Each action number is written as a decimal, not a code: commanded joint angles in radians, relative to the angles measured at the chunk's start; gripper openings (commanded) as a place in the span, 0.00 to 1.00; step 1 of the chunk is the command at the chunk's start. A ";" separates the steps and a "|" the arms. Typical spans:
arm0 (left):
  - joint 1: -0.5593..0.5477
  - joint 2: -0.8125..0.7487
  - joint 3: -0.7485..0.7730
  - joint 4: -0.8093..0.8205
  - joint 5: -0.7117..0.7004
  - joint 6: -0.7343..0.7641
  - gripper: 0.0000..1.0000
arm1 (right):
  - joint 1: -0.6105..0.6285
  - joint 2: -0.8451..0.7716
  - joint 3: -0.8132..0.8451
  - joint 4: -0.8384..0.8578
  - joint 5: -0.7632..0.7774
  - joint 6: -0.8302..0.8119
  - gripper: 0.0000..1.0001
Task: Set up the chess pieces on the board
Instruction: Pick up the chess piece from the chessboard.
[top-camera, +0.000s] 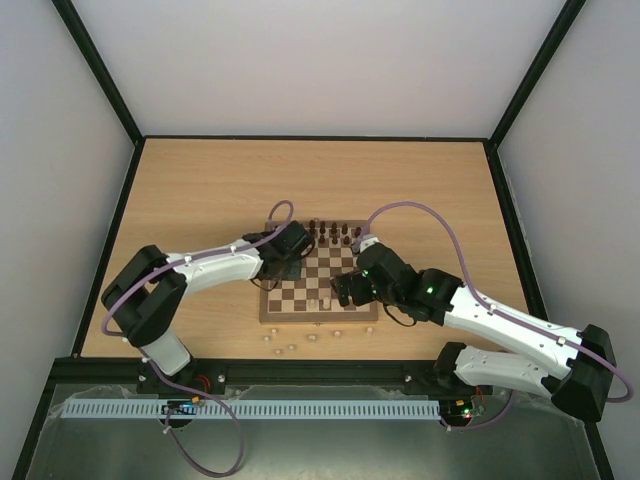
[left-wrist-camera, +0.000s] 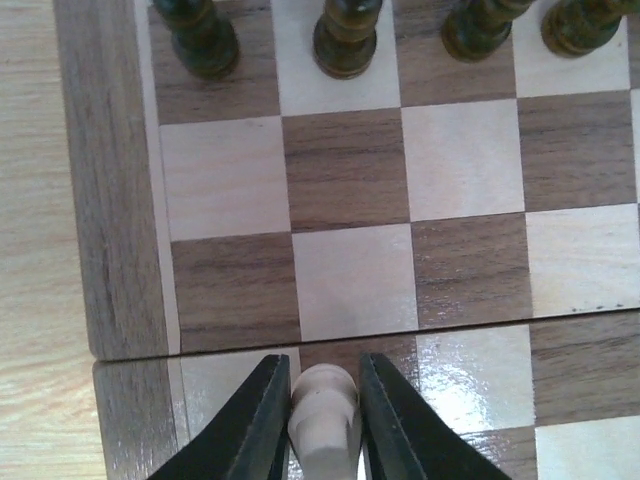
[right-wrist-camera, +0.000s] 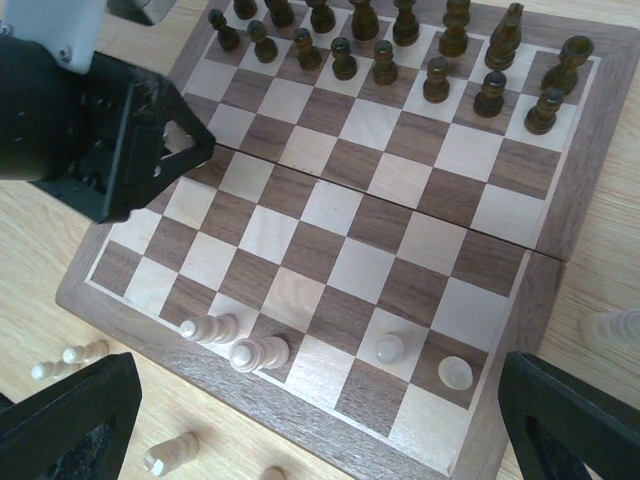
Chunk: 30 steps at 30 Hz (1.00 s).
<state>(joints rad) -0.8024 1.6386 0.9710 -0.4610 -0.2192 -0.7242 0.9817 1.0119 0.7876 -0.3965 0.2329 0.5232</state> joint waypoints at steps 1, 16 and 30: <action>-0.013 0.036 0.050 -0.022 -0.030 -0.050 0.18 | 0.000 -0.012 -0.014 0.013 -0.050 -0.011 0.99; -0.229 0.018 0.096 -0.193 -0.117 -0.287 0.14 | 0.000 -0.062 -0.028 0.038 -0.147 -0.022 0.99; -0.364 -0.068 -0.016 -0.260 -0.176 -0.559 0.18 | 0.000 -0.095 -0.033 0.042 -0.170 -0.022 0.99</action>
<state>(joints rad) -1.1229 1.6016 1.0065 -0.6575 -0.3592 -1.1893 0.9974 0.9344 0.7574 -0.3725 0.0143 0.4839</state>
